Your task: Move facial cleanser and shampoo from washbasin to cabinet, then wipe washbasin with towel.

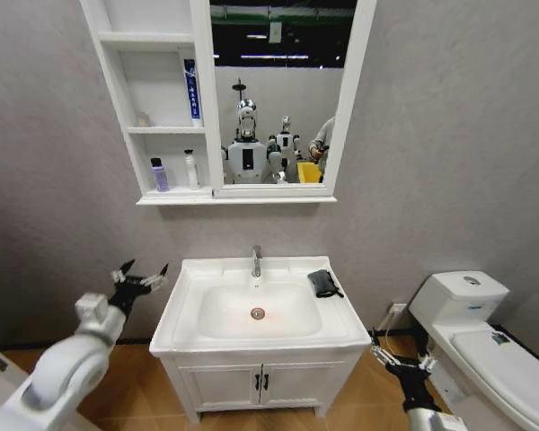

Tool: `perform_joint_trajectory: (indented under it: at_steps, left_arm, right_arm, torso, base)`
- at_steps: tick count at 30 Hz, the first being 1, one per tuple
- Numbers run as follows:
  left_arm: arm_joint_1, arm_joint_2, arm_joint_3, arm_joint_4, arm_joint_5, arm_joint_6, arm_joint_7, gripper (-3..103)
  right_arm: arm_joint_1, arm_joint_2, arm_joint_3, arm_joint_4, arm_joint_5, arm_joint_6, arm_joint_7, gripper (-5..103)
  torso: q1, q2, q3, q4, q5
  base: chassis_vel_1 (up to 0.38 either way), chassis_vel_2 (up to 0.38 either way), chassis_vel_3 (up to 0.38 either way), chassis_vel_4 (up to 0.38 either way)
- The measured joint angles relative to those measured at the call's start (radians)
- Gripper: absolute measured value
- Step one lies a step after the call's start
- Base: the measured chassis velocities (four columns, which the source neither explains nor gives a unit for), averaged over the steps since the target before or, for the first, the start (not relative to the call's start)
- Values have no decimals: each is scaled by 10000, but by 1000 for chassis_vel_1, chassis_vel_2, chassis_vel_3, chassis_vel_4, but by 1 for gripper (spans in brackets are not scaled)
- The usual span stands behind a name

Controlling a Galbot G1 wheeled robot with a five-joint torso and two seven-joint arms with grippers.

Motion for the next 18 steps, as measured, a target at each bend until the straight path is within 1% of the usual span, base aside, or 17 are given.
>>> perform_joint_trajectory:
  at_steps: [1, 2, 3, 4, 6, 8, 9, 11, 15, 17, 18]
  left_arm:
    - [0, 0, 0, 0, 0, 0, 0, 100]
    - [464, -407, -229, -257, 204, -82, 159, 100]
    - [799, -753, -385, -473, 342, -128, 255, 100]
    - [799, -753, -385, -473, 342, -128, 255, 100]
    - [1290, -1355, -539, -882, 542, -158, 382, 100]
    - [1633, -1774, -571, -1159, 775, -188, 550, 100]
    - [1633, -1774, -571, -1159, 775, -188, 550, 100]
    - [1847, -2024, -555, -1377, 925, -191, 674, 100]
    - [1849, -2056, -517, -1399, 940, -192, 691, 100]
    - [1817, -2055, -494, -1399, 940, -191, 691, 100]
    - [1817, -2055, -494, -1399, 940, -191, 691, 100]
  right_arm:
    - [0, 0, 0, 0, 0, 0, 0, 100]
    - [17, -49, 1, 39, 56, -35, -1, 100]
    - [27, -104, 1, 86, 114, -68, -5, 100]
    - [27, -104, 1, 86, 114, -68, -5, 100]
    - [22, -220, -2, 226, 314, -137, -99, 100]
    - [-40, -280, 3, 360, 535, -189, -232, 100]
    - [-40, -280, 3, 360, 535, -189, -232, 100]
    - [-94, -285, 34, 435, 724, -198, -372, 100]
    - [-26, -299, 38, 435, 833, -241, -468, 100]
    - [222, -416, 23, 433, 1074, -570, -519, 100]
    - [222, -416, 23, 433, 1074, -570, -519, 100]
  torso:
    - [0, 0, 0, 0, 0]
    - [0, 1, 0, -5, 1]
    - [0, 0, 1, -5, 2]
    - [0, 0, 1, -5, 2]
    - [3, 0, 1, -5, 2]
    - [3, -1, 2, -4, 1]
    - [3, -1, 2, -4, 1]
    - [2, -1, 1, -4, 1]
    - [3, -1, 2, -7, -1]
    - [3, -2, 2, -6, -1]
    - [3, -2, 2, -6, -1]
  base:
    - [0, 0, 0, 0]
    - [0, 0, 0, 0]
    - [0, 0, 0, 0]
    - [0, 0, 0, 0]
    - [0, 0, 0, 0]
    - [0, 0, 0, 0]
    - [0, 0, 0, 0]
    - [0, 0, 0, 0]
    - [0, 0, 0, 0]
    - [0, 0, 0, 0]
    - [0, 0, 0, 0]
